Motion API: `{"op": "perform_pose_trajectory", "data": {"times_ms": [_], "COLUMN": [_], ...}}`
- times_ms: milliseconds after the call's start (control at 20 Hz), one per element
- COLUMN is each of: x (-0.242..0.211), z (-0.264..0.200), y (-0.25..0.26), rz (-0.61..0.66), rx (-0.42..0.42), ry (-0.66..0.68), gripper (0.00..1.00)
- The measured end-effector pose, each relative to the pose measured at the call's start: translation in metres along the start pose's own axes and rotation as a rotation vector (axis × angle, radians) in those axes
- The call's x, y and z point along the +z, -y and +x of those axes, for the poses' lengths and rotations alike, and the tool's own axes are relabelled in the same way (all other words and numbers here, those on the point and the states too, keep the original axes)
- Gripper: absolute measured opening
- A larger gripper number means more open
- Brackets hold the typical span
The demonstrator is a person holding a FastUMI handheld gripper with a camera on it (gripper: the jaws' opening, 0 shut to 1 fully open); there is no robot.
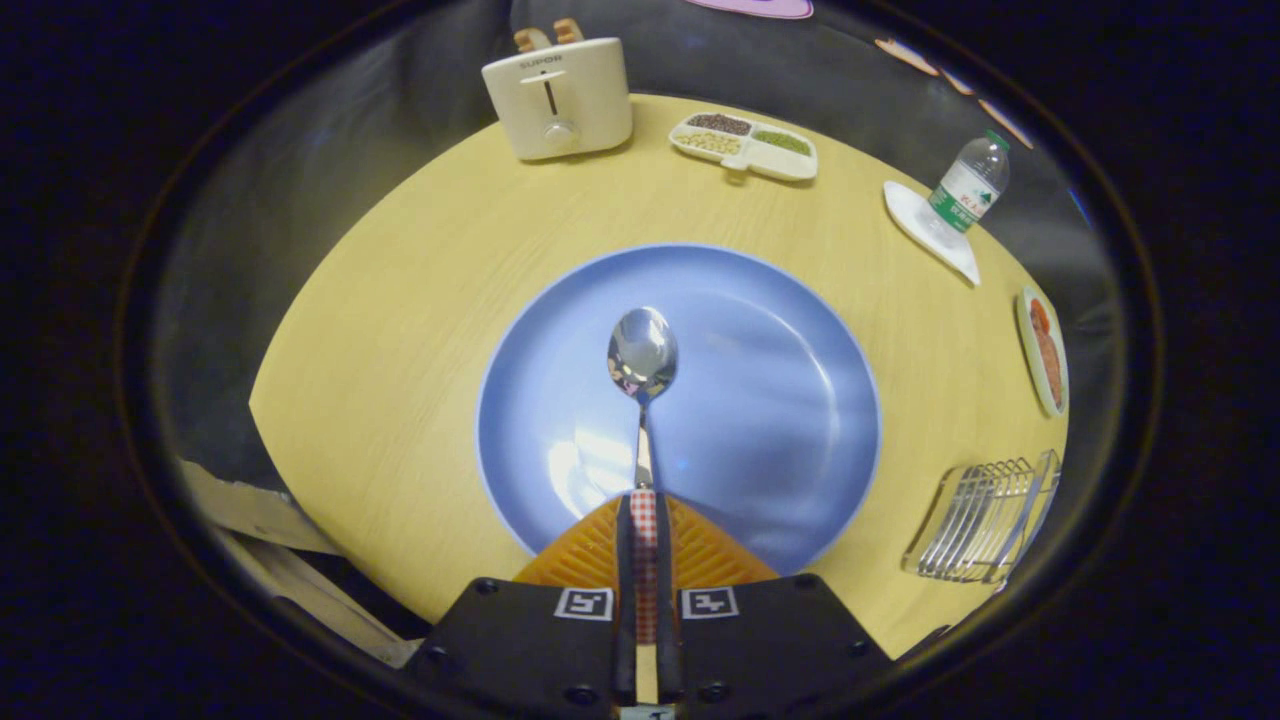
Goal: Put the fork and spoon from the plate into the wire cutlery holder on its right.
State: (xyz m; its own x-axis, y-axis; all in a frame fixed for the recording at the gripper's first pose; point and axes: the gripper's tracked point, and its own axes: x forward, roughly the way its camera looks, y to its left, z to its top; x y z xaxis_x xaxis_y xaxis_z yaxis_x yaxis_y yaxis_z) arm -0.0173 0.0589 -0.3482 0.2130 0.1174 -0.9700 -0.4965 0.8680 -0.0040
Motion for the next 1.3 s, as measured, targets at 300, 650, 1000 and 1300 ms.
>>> {"op": "perform_pose_trajectory", "data": {"times_ms": [300, 650, 1000, 1300], "x": [-0.011, -0.041, -0.069, -0.085], "z": [-0.053, -0.13, -0.177, -0.185], "y": [0.037, 0.115, 0.184, 0.228], "rz": [0.038, 0.019, 0.053, 0.04], "rx": [0.014, -0.062, -0.129, -0.143], "ry": [-0.059, -0.135, -0.2, -0.306], "gripper": [0.11, 0.11, 0.11, 0.11]}}
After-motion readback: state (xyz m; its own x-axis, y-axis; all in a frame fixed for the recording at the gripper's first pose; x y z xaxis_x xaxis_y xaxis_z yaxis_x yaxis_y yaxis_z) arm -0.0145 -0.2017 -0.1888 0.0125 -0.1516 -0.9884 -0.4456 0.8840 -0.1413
